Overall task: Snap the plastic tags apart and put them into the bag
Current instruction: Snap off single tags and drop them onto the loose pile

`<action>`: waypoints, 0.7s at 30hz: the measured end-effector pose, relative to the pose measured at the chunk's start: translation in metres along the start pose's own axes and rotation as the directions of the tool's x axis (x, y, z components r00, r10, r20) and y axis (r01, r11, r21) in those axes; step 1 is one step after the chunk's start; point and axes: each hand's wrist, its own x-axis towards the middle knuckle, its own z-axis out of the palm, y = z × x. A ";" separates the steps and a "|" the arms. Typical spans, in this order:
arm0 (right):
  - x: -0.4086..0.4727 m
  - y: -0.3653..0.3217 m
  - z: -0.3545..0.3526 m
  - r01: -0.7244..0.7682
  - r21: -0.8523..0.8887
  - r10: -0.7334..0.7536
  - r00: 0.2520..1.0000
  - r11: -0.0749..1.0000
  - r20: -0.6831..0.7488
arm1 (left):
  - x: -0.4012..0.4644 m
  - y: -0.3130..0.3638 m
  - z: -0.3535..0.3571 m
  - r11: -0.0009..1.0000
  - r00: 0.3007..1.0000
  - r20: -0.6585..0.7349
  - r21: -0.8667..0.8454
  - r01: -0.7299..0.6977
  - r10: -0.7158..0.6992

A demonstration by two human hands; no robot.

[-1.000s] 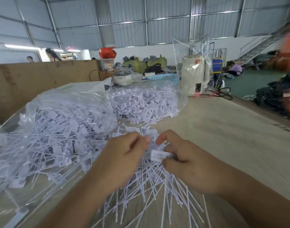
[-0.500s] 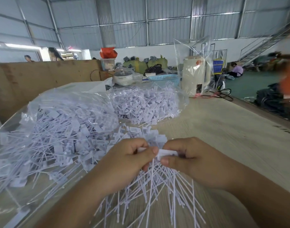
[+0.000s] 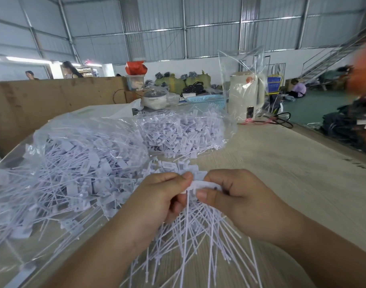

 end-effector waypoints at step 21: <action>-0.001 -0.001 -0.010 -0.060 0.077 0.051 0.992 0.995 0.119 | -0.001 -0.003 -0.003 0.986 0.993 0.054 0.123 -0.111 0.105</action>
